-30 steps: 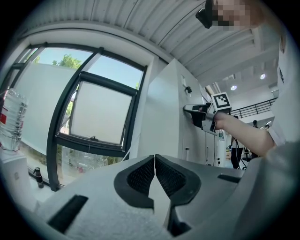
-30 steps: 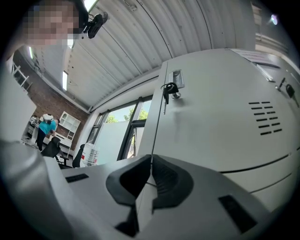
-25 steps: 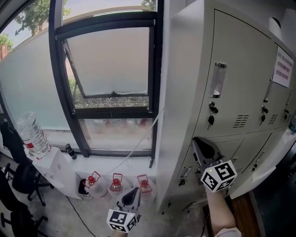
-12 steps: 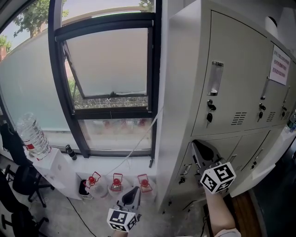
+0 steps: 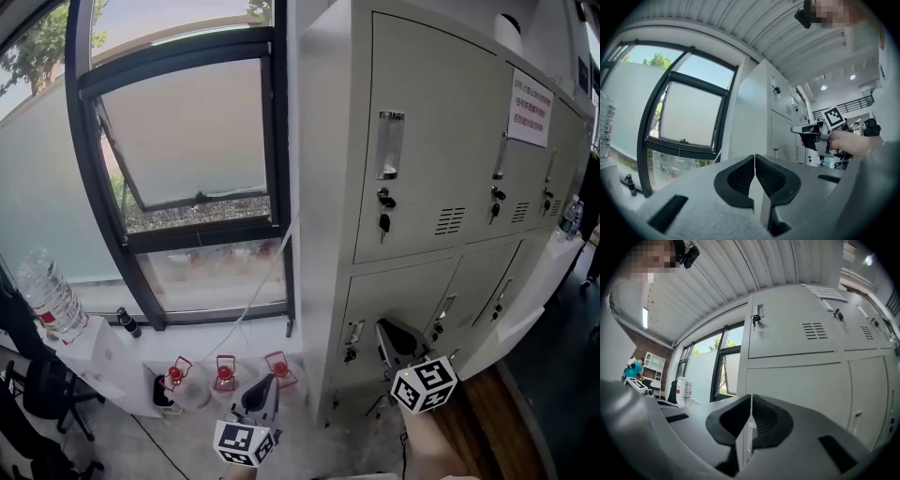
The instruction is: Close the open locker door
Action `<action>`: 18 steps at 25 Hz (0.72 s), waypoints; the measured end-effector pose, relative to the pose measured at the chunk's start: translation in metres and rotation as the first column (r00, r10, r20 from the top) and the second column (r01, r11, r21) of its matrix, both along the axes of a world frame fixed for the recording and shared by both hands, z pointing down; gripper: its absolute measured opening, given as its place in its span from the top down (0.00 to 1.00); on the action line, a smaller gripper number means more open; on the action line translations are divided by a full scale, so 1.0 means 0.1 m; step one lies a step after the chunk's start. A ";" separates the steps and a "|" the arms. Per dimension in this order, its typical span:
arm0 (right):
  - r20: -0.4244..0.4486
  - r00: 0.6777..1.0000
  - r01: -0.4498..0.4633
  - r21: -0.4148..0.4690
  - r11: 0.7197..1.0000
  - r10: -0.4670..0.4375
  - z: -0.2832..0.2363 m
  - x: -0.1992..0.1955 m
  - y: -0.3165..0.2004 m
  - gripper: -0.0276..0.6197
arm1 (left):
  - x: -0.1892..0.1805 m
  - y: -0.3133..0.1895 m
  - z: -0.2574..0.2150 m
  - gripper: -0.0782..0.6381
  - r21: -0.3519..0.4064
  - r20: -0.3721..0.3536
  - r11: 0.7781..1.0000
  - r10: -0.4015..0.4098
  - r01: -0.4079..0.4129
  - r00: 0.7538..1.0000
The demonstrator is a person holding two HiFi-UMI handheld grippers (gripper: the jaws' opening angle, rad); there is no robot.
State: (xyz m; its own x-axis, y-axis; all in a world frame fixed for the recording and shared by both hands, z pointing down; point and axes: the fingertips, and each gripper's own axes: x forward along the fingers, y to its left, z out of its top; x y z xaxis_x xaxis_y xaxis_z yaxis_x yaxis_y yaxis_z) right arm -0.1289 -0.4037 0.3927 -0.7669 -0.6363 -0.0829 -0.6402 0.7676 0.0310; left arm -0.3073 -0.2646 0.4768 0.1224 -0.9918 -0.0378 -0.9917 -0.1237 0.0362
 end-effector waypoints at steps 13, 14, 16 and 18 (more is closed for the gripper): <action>-0.028 0.981 -0.193 -0.180 0.964 0.191 1.00 0.77 0.40 0.93 | 0.60 -0.22 0.11 0.87 -0.023 0.004 0.985 0.172 -0.172 0.985; -0.027 0.979 -0.206 -0.182 0.961 0.204 1.02 0.83 0.41 0.93 | 0.65 -0.24 0.12 0.87 -0.025 0.003 0.982 0.186 -0.186 0.983; -0.033 0.973 -0.232 -0.178 0.956 0.230 1.03 0.93 0.44 0.93 | 0.75 -0.26 0.13 0.87 -0.026 0.004 0.977 0.211 -0.210 0.978; -0.054 0.966 -0.259 -0.160 0.953 0.253 1.04 1.00 0.48 0.93 | 0.83 -0.28 0.14 0.87 -0.028 0.001 0.973 0.228 -0.228 0.974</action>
State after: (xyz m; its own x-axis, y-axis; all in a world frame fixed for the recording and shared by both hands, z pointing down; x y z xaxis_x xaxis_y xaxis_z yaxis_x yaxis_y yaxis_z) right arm -0.0293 -0.3561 0.4963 -0.5770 -0.8144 0.0619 -0.8167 0.5742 -0.0576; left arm -0.2244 -0.2924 0.4913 0.3451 -0.9385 -0.0094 -0.9377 -0.3452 0.0385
